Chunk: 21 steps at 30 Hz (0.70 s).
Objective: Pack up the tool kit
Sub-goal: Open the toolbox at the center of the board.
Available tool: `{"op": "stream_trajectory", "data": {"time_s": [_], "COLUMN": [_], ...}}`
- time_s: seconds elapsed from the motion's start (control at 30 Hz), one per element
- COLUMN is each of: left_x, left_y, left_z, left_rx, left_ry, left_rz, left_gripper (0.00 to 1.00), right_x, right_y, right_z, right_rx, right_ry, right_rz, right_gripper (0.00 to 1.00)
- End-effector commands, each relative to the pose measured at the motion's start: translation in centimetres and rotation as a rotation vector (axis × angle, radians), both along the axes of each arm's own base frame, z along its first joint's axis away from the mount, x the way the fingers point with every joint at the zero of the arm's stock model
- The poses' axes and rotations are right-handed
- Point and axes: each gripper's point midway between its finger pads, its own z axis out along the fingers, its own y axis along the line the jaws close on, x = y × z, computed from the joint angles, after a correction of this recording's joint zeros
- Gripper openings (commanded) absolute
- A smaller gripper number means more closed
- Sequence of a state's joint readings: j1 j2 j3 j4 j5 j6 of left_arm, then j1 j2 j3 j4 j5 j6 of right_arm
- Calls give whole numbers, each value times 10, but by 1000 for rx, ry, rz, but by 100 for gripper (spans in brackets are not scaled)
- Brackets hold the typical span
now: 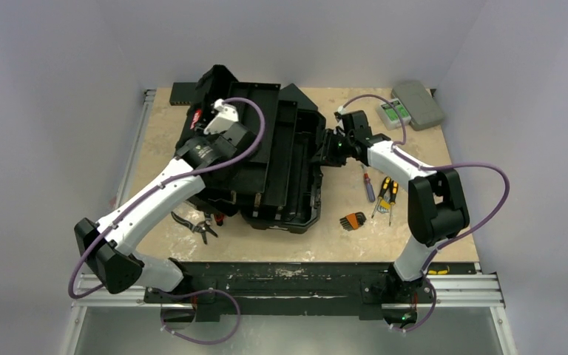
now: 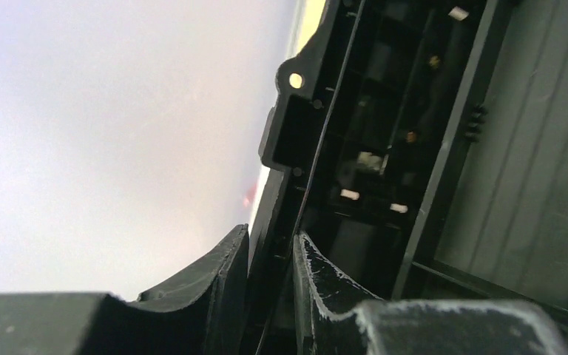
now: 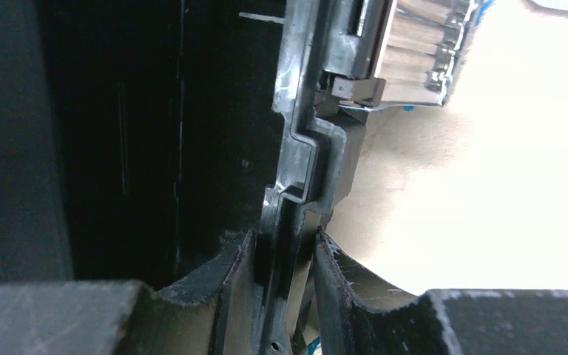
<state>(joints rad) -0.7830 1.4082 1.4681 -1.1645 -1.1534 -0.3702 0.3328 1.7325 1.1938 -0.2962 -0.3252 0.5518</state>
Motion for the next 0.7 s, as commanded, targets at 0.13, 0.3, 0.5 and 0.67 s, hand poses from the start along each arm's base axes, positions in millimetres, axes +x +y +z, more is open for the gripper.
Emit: {"op": "stream_trajectory", "data": {"time_s": [0.13,0.3,0.5,0.67], "left_x": [16,19,22,24], "left_y": [-16,-9,-29,-49], "left_z": [-80,-86,-99,-108], "left_rx": [-474,-487,-600,-704], "left_ry": [170,174,221,255], "left_rz": [-22,13,-41,-93], "left_gripper": [0,0,0,0], "right_x": [15,17,20,23], "right_y": [-66,-73,-82,-104], "right_z": [-25,-32,-34,-31], "right_rx": [-288,-292,-314,-372], "right_ry": [52,71,77,76], "right_rz": [-123,-125,-144,-194], "right_gripper": [0,0,0,0]}}
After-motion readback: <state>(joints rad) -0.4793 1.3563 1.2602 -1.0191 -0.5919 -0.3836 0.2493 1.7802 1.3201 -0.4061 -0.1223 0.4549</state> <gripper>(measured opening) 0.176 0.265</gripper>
